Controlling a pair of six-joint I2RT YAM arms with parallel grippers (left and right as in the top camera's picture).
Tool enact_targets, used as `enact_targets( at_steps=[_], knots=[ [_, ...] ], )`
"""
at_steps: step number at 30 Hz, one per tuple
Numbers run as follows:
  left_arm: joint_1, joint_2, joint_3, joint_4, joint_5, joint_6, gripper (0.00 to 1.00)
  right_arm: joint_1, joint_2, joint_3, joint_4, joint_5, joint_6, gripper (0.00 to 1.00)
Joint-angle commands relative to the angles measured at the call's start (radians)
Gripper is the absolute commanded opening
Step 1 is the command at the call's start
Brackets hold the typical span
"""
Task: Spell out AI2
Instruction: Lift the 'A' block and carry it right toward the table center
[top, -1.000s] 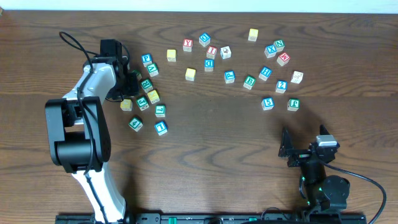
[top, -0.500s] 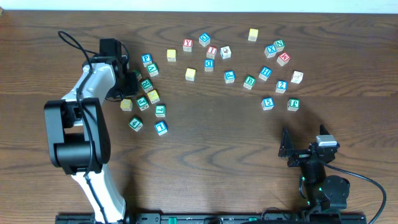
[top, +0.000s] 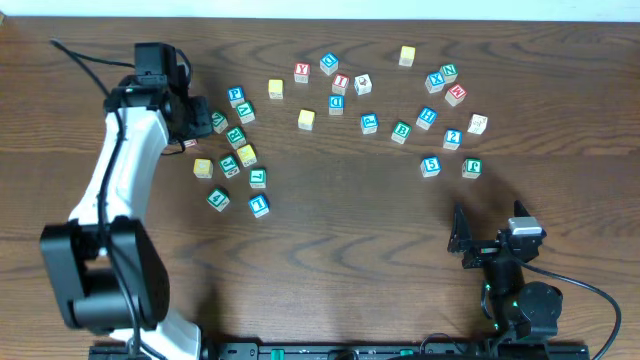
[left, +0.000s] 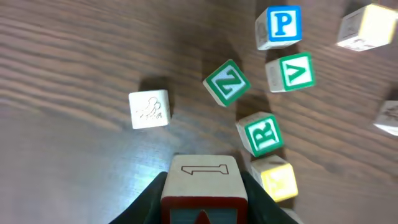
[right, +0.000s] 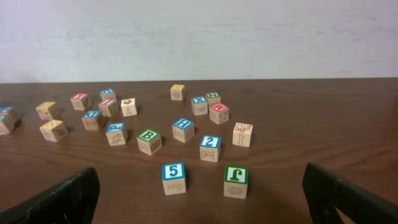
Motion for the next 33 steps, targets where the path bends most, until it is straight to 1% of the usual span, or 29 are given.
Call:
enact_targets(
  at_steps=[1, 4, 10, 15, 20, 25, 30, 33],
  knots=[
    [-0.04, -0.053, -0.005, -0.032, -0.013, -0.022, 0.29, -0.006, -0.008, -0.001, -0.004, 0.0, -0.011, 0.99],
    [-0.102, -0.076, -0.005, -0.074, -0.013, -0.043, 0.29, -0.006, -0.008, -0.001, -0.004, 0.0, -0.011, 0.99],
    [-0.262, -0.063, -0.005, -0.137, -0.013, -0.135, 0.29, -0.006, -0.008, -0.001, -0.004, 0.0, -0.011, 0.99],
    [-0.38, -0.027, -0.005, -0.151, -0.013, -0.248, 0.29, -0.006, -0.008, -0.001, -0.004, 0.0, -0.011, 0.99],
    [-0.466, 0.037, -0.005, -0.138, -0.033, -0.328, 0.29, -0.006, -0.008, -0.001, -0.004, 0.0, -0.011, 0.99],
    [-0.515, 0.132, -0.005, -0.098, -0.051, -0.367, 0.29, -0.006, -0.008, -0.001, -0.004, 0.0, -0.011, 0.99],
    [-0.518, 0.207, -0.005, -0.035, -0.051, -0.44, 0.29, -0.006, -0.008, -0.001, -0.004, 0.0, -0.011, 0.99],
    [-0.518, 0.238, -0.005, 0.009, -0.05, -0.445, 0.29, -0.006, -0.008, -0.001, -0.004, 0.0, -0.011, 0.99]
  ],
)
